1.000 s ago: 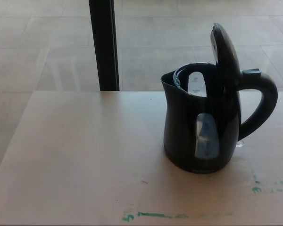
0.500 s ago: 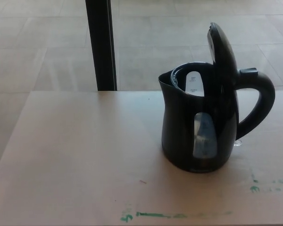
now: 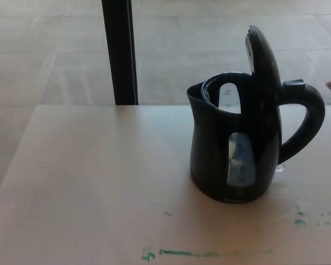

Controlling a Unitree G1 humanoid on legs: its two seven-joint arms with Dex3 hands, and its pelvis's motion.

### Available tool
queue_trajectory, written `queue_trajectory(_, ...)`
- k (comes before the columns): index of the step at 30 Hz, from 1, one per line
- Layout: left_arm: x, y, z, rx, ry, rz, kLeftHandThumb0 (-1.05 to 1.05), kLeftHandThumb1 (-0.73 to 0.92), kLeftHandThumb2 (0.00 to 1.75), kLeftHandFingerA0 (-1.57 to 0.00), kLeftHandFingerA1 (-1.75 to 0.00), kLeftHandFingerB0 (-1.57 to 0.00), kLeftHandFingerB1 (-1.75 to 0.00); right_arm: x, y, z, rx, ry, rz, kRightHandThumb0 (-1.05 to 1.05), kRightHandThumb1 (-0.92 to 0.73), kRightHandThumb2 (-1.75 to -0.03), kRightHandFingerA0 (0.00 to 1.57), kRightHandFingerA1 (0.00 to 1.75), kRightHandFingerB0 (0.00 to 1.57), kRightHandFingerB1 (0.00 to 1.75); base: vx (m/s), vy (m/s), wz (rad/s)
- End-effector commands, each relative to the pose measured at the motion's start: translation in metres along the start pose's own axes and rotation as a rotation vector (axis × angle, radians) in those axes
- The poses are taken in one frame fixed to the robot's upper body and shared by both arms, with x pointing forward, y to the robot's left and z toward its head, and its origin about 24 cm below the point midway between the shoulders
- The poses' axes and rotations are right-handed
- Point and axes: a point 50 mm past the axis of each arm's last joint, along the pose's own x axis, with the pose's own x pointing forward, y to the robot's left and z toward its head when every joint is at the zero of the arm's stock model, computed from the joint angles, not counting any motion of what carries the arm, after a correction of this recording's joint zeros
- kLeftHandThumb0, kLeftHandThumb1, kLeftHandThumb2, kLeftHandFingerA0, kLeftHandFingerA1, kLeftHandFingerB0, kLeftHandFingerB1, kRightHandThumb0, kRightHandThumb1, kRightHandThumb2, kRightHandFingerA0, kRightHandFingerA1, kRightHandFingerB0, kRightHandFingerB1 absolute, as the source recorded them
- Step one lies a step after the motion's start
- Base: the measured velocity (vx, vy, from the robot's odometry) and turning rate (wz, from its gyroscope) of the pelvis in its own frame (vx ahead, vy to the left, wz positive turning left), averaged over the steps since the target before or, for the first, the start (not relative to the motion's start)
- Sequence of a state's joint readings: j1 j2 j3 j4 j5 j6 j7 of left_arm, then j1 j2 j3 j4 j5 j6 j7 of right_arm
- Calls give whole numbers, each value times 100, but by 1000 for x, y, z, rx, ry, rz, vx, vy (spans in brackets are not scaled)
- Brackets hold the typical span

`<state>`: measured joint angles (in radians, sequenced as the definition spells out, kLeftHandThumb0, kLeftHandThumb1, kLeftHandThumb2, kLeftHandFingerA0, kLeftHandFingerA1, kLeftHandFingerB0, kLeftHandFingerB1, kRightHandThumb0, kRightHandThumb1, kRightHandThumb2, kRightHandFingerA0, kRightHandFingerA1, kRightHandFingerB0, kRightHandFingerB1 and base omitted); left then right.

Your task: The robot uses its right hand to push down on the lid of a kettle kept in the middle of the desk to close it

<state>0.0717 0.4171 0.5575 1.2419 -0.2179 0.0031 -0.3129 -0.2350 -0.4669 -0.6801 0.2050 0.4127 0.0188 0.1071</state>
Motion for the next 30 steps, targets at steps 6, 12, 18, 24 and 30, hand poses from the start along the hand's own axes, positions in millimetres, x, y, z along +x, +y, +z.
queue_trajectory(6, -3, 10, 3, -16, 0, 8, -87, 92, 68, -49, -48, -39, -41, 23, 113, 25, -114, -2, 336, -77, -91, -68, 63, 51, 53, 45, 0, 0, 0)
queue_trajectory(12, -3, 10, 1, -11, 8, 13, -87, 92, 65, -51, -47, -40, -40, 18, 158, 25, -225, -33, 502, -74, -92, -73, 61, 54, 47, 45, 0, 0, 0)
queue_trajectory(18, -4, 11, -1, 2, 8, 12, -85, 92, 69, -48, -48, -42, -43, 10, 178, 14, -308, -25, 622, -73, -92, -70, 59, 52, 49, 45, 0, 0, 0)
queue_trajectory(24, -5, 13, -2, -41, 20, 15, -85, 92, 68, -48, -50, -41, -43, 0, 198, -2, -415, -20, 722, -78, -92, -69, 61, 55, 51, 46, 0, 0, 0)
queue_trajectory(30, -6, 14, -6, 9, 19, 15, -87, 92, 66, -50, -48, -39, -41, 13, 208, 3, -425, -27, 732, -76, -92, -69, 57, 50, 49, 43, 0, 0, 0)
